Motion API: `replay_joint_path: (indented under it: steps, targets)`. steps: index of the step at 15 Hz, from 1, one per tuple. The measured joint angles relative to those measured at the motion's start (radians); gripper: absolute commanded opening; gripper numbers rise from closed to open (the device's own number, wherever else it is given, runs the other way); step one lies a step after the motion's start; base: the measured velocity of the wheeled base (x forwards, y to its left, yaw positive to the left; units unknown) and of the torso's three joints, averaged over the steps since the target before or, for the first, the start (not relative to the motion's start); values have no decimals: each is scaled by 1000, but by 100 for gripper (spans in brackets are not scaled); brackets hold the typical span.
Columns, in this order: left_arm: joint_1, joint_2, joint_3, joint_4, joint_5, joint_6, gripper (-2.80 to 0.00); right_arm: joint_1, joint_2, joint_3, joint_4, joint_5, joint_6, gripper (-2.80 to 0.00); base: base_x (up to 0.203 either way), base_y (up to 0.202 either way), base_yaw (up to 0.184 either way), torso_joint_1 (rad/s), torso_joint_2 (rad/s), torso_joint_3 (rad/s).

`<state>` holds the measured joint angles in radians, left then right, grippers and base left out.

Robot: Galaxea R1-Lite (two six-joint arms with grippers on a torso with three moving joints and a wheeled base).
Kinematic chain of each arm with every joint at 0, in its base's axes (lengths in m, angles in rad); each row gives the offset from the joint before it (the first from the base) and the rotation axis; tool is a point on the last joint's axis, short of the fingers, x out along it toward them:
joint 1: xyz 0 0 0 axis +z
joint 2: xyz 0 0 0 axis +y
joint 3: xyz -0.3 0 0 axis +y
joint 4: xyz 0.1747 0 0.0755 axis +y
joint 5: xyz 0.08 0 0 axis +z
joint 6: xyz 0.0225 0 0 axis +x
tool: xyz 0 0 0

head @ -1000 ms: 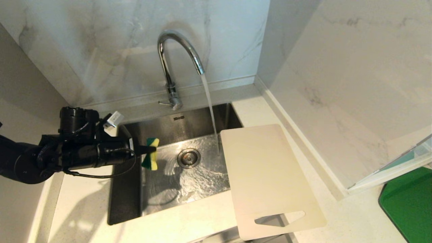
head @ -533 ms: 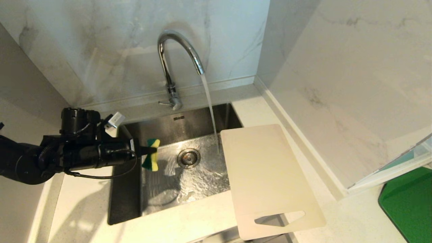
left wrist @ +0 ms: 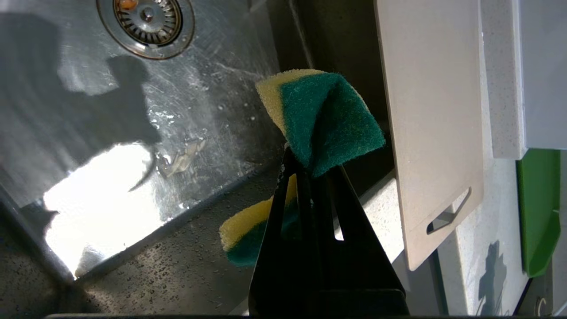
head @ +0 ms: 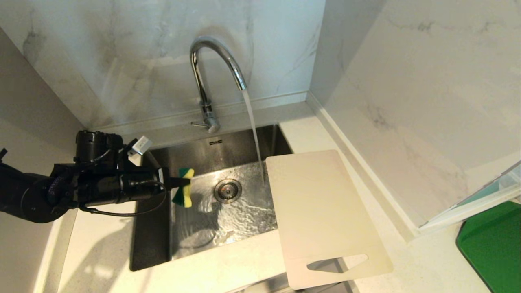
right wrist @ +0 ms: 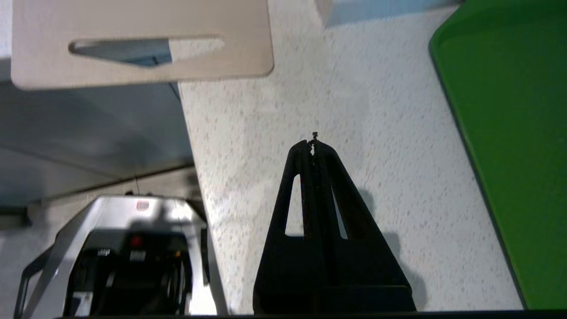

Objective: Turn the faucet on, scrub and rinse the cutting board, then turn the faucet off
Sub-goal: Put down the cleaning cloth

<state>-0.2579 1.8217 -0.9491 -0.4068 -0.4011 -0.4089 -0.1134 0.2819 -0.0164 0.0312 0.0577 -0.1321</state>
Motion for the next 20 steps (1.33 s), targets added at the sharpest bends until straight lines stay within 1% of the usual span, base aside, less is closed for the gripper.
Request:
replay_joint_path:
  steps: [1, 3, 5, 8, 11, 13, 15, 18, 20]
  targets:
    - [0, 0, 0, 0, 0, 0, -280, -2, 0, 7, -28, -1, 0, -280, 0, 0, 0, 0, 0, 0]
    - [0, 0, 1, 0, 0, 1, -280, 1, 0, 14, -27, -3, 1, -280, 0, 0, 0, 0, 0, 0]
    - [-4, 1, 5, 0, 0, 1, -280, 43, -6, 16, -26, -4, 0, -280, 0, 0, 0, 0, 0, 0]
    - [-7, 2, 7, 0, 0, 3, -280, 101, -98, 14, -17, -2, 4, -280, 0, 0, 0, 0, 0, 0]
    - [-9, 4, 8, 0, -1, 3, -280, 117, -218, 13, -20, -10, 4, -280, 0, 0, 0, 0, 0, 0]
    - [-9, 4, 9, 0, 0, 4, -280, 120, -254, 16, -22, -30, 1, -280, 0, 0, 0, 0, 0, 0]
    - [-9, 12, 8, -2, 8, 5, -280, 120, -271, 16, -22, -30, 23, -280, 0, 0, 0, 0, 0, 0]
    - [-8, 34, 4, -57, 89, 12, -280, 120, -281, 16, -22, -36, 61, -280, 0, 0, 0, 0, 0, 0]
    - [5, 42, -14, -82, 165, 52, -280, 120, -282, 16, -23, -45, 82, -280, 0, 0, 0, 0, 0, 0]
